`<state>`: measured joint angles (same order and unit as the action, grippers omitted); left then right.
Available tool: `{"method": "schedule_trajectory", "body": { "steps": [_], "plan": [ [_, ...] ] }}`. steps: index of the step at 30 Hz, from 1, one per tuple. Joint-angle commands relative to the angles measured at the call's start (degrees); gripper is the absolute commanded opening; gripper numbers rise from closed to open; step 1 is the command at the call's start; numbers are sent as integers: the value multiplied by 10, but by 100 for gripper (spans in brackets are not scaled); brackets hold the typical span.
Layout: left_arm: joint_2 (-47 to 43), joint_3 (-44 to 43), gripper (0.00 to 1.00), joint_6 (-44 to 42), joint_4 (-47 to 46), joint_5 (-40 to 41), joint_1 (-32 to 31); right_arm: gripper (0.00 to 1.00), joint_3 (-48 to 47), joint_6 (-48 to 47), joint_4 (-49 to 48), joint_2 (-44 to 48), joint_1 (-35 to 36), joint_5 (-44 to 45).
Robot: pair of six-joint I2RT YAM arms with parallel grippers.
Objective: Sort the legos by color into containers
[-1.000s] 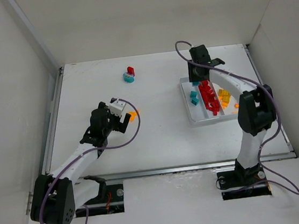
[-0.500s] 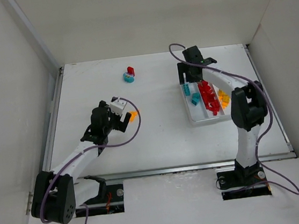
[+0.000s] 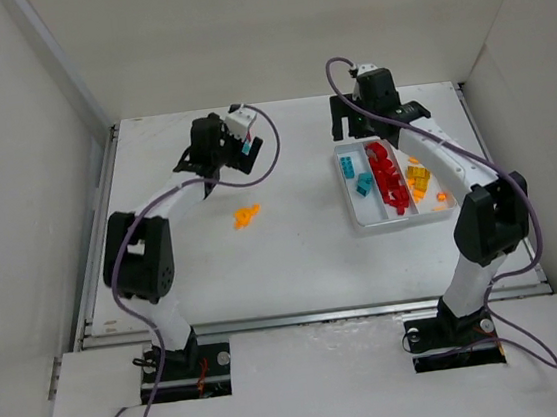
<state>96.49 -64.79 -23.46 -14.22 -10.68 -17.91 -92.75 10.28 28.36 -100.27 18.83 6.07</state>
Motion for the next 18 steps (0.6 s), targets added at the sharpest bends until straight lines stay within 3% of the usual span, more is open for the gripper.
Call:
{"method": "schedule_trajectory", "body": {
  "steps": [1,3,4,7,10,14,18],
  "plan": [
    [109,-139,100,-9,59,-40,3,94,3,-13,2,-16,2,-21],
    [175,-225,100,20,116,-31,9,94,-5,-21,8,-22,2,-15],
    [235,-311,100,25,133,-31,15,94,-13,-26,13,-22,2,-15],
    [293,-401,100,32,147,-34,20,94,-36,-42,20,-34,2,-4],
    [339,-441,100,32,147,-34,20,94,-70,-69,47,-58,2,8],
    [407,-574,100,32,219,-10,20,94,-110,-100,58,-86,2,14],
    [442,-617,100,27,249,15,20,96,-153,-119,79,-118,-3,14]
  ]
}}
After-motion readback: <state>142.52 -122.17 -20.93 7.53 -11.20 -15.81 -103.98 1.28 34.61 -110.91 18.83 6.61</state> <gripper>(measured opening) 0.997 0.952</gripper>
